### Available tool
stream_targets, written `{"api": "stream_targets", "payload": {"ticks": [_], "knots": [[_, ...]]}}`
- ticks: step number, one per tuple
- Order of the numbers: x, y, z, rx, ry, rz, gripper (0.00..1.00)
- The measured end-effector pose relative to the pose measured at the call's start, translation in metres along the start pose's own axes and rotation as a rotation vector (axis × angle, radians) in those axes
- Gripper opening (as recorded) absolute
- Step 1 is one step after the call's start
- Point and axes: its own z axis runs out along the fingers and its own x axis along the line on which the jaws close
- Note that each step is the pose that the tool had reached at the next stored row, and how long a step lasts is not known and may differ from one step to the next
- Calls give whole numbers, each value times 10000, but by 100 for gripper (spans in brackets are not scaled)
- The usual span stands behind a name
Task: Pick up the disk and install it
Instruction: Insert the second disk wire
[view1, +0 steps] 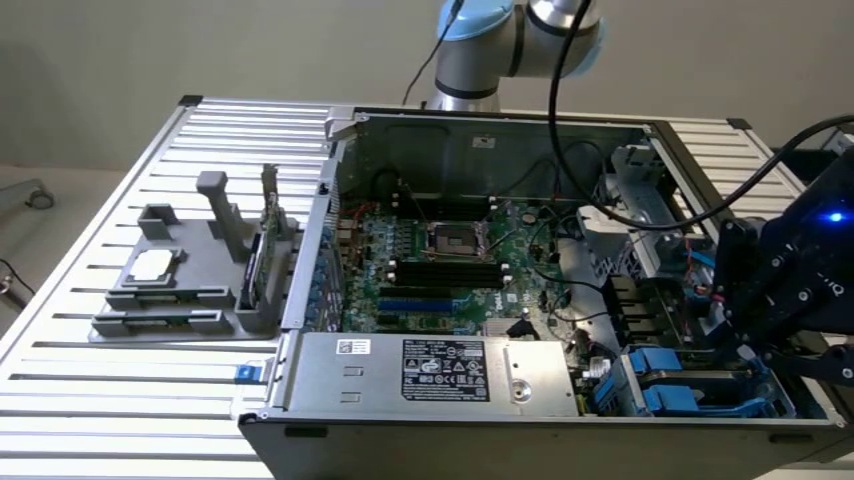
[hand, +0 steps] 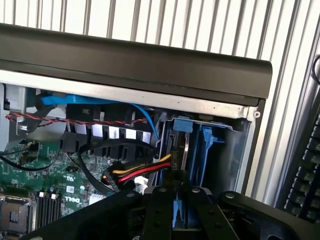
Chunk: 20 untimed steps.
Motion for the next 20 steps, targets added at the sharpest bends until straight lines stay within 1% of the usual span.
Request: {"api": "stream_targets", "payload": {"ticks": [2,3,5,7,9,10,13,20], "knots": [[28,3,2,72,-201,11,16],[36,4,3,119,-295,16,16],[40,4,4,182,-368,52,16],[44,5,3,229,-402,97,16],[51,5,3,256,-420,133,16],[53,6,4,258,-434,145,16],[55,7,4,261,-446,146,16],[138,22,6,264,-472,255,16]]}}
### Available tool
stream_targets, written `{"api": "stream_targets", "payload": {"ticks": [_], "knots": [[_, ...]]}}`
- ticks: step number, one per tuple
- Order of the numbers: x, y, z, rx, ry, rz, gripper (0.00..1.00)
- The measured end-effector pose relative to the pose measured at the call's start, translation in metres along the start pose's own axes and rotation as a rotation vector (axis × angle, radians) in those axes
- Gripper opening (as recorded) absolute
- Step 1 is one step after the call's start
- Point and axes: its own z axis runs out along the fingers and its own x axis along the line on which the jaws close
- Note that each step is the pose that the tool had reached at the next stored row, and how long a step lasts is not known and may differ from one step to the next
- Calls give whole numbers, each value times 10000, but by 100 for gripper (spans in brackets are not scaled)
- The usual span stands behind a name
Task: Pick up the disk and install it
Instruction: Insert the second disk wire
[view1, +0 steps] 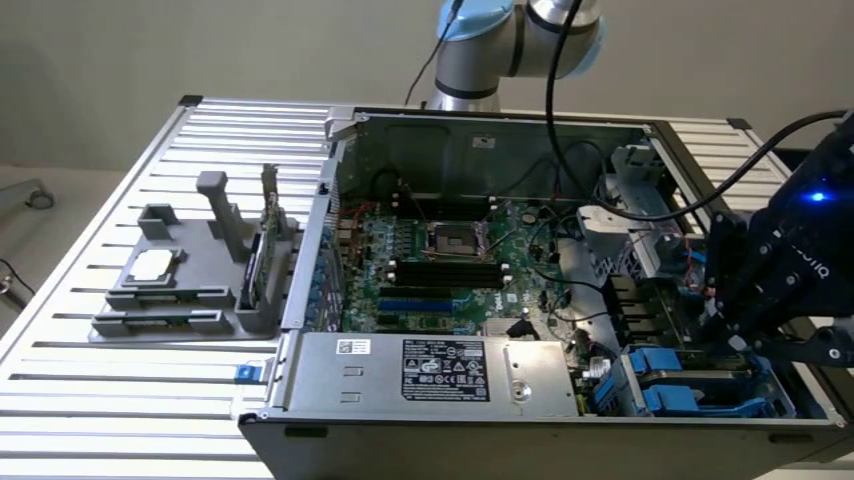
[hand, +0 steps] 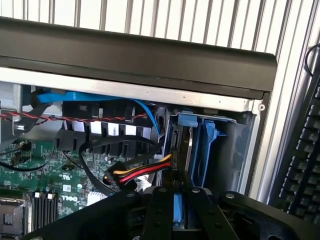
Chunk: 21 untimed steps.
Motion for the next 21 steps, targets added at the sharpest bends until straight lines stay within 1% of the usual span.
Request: {"api": "stream_targets", "payload": {"ticks": [3,7,14,16,21], "knots": [[9,17,0,6,-20,149,16],[16,49,-3,16,-63,396,16],[37,82,-5,36,-205,666,16],[45,92,-3,41,-232,741,16],[46,103,8,49,-277,889,16]]}}
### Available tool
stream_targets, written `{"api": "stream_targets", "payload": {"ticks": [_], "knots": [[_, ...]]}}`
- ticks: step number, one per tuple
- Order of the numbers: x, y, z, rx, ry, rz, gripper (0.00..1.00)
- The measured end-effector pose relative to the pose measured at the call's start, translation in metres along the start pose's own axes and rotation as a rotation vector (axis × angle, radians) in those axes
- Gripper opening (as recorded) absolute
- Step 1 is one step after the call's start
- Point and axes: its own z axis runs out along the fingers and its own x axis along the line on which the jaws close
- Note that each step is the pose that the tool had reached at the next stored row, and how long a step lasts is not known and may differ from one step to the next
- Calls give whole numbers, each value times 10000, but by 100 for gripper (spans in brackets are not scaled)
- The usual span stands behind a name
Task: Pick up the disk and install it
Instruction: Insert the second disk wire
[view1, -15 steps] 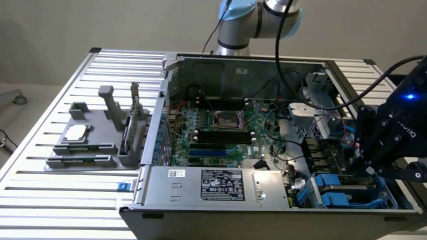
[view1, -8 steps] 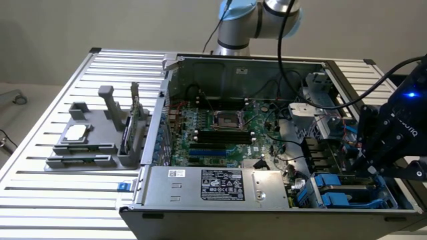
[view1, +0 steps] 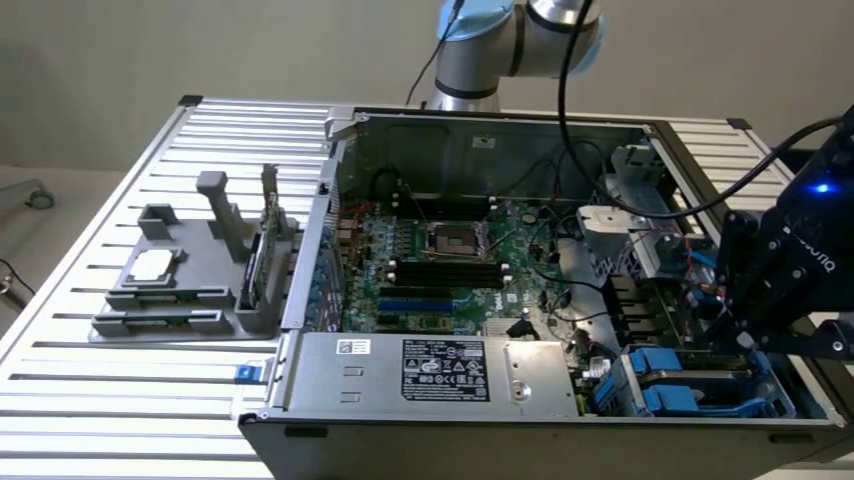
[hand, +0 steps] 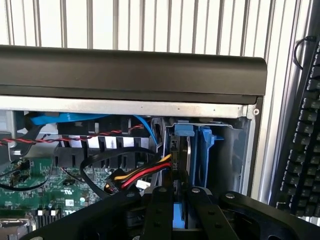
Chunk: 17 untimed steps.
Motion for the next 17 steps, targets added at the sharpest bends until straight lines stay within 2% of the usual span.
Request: {"api": "stream_targets", "payload": {"ticks": [17], "knots": [[1,7,40,26,-88,101,16]]}}
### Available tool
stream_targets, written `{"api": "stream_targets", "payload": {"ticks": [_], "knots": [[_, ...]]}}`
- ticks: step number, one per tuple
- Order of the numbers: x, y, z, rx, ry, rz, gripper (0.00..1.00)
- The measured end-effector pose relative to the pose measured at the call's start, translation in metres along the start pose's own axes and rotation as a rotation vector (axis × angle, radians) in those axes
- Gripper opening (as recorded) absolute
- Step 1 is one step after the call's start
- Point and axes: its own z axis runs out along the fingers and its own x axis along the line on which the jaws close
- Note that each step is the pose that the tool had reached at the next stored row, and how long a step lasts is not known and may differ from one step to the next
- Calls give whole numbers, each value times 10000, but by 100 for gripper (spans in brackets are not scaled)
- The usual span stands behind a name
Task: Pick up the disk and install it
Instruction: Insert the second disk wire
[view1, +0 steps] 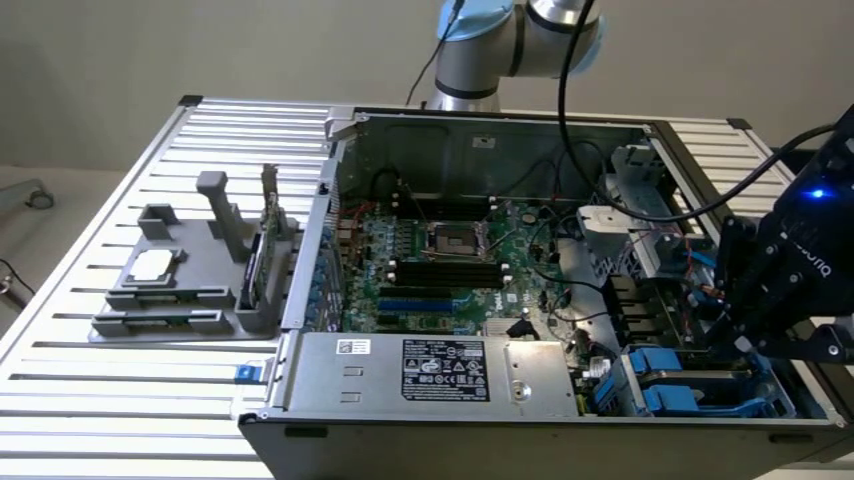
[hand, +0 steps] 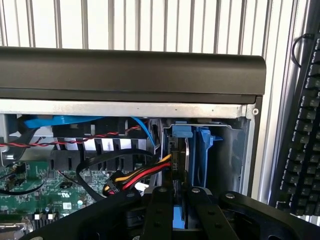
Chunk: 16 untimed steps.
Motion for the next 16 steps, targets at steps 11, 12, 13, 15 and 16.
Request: {"api": "stream_targets", "payload": {"ticks": [11,12,13,15,16], "knots": [[-1,1,9,29,-42,19,16],[-1,1,9,30,-47,19,16],[-1,1,9,29,-50,20,16],[0,1,8,29,-56,20,16],[1,1,8,29,-55,20,16]]}}
